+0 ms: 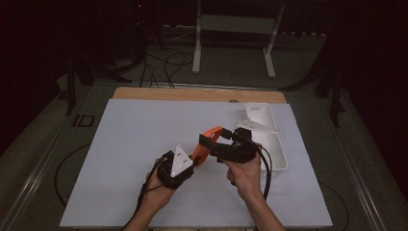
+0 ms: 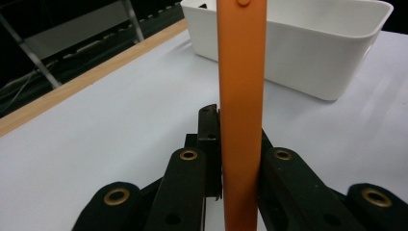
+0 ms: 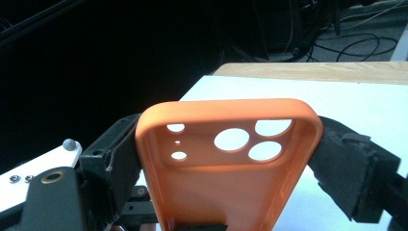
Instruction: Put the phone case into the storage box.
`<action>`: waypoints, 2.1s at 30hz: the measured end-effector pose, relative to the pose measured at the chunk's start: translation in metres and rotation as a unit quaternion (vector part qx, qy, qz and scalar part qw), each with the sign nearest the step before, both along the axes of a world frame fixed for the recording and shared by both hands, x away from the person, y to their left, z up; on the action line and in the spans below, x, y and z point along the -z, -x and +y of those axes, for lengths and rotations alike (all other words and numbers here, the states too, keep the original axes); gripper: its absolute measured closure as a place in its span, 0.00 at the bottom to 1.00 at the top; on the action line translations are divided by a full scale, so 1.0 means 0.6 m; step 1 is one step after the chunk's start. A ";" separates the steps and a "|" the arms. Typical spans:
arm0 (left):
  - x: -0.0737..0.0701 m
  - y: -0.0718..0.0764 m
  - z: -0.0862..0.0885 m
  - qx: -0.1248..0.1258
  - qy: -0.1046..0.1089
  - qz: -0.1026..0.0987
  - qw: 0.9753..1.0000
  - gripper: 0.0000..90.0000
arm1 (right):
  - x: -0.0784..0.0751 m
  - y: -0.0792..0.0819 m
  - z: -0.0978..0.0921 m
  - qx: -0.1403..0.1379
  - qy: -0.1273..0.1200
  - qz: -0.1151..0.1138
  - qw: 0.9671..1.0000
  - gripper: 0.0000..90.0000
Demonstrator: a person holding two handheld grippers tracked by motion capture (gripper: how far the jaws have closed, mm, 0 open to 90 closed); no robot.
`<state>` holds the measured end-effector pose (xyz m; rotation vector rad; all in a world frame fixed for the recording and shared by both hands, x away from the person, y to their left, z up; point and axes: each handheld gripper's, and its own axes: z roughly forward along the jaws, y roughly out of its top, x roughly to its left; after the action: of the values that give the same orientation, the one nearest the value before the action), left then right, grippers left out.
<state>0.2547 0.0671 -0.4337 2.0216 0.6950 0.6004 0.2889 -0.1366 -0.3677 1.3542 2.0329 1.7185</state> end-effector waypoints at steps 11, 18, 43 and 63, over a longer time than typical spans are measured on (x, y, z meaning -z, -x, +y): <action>-0.009 -0.007 0.010 -0.002 0.012 0.015 1.000 0.66 | 0.001 -0.003 0.002 -0.001 -0.005 0.000 1.000 0.19; -0.013 -0.011 0.020 -0.032 0.025 0.017 0.999 0.33 | -0.003 -0.002 0.008 -0.007 -0.007 -0.004 1.000 0.19; -0.024 -0.014 0.047 -0.060 0.041 0.012 0.997 0.02 | -0.006 -0.002 0.009 0.003 0.001 -0.016 1.000 0.18; -0.032 -0.007 0.088 -0.067 0.056 0.005 0.996 0.01 | -0.008 -0.011 0.009 0.022 0.015 -0.023 0.999 0.19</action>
<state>0.2591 0.1198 -0.4143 1.8871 0.8560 0.6155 0.2957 -0.1315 -0.3628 1.3284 1.9825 1.6776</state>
